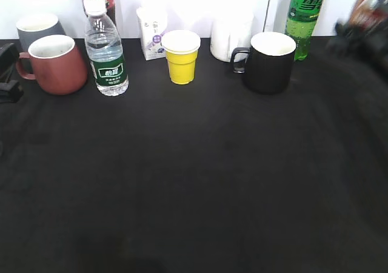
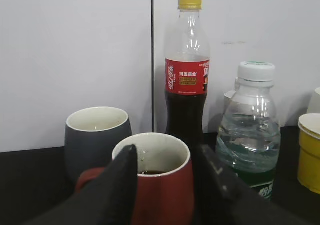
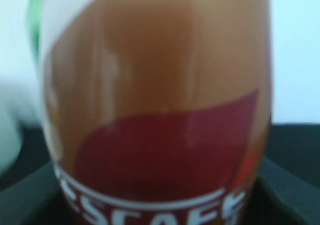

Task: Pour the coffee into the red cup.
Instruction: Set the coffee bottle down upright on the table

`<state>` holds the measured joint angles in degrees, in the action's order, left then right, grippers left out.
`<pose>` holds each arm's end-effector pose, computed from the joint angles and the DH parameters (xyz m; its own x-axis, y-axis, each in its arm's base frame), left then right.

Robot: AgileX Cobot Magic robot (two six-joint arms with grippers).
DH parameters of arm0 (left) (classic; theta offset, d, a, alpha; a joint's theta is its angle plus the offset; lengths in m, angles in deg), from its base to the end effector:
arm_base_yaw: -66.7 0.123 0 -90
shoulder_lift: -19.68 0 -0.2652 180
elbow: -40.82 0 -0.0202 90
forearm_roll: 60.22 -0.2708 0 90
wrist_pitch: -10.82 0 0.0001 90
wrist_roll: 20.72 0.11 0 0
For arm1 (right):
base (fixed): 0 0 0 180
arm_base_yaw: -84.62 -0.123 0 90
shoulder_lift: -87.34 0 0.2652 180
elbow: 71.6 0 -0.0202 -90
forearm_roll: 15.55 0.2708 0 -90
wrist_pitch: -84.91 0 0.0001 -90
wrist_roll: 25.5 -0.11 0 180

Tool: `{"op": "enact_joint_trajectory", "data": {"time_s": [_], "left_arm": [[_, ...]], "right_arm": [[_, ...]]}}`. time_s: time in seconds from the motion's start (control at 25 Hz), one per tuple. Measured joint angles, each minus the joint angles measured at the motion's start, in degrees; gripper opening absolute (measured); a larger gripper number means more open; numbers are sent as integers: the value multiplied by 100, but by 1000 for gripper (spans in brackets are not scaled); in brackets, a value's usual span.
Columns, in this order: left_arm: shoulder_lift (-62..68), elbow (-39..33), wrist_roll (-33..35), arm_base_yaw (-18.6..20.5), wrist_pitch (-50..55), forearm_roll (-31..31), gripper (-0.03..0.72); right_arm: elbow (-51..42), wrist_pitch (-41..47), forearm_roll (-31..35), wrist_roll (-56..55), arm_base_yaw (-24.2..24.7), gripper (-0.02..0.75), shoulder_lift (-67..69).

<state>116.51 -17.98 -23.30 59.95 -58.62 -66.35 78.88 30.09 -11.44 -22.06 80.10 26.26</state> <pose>0.2677 -0.0428 0.1549 0.0625 -0.0147 -0.9979 0.2165 0.9763 -0.0009 0.3960 0.0248 0.1278 -0.0638 -0.0237 -0.9977 -0.0216 0.9995 -0.0224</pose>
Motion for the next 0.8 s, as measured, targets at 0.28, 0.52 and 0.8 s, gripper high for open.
{"op": "enact_joint_trajectory", "data": {"time_s": [0.28,0.52,0.8], "left_arm": [[0,0,0,0,0,-195,299],[0,0,0,0,0,-261,299],[0,0,-2,0,0,-297,299]], "right_arm": [[392,-424,-790,-431,7,535,959],[687,-570,-801,-447,7,535,1575],[697,-770,-560,-475,7,603,1809]]}}
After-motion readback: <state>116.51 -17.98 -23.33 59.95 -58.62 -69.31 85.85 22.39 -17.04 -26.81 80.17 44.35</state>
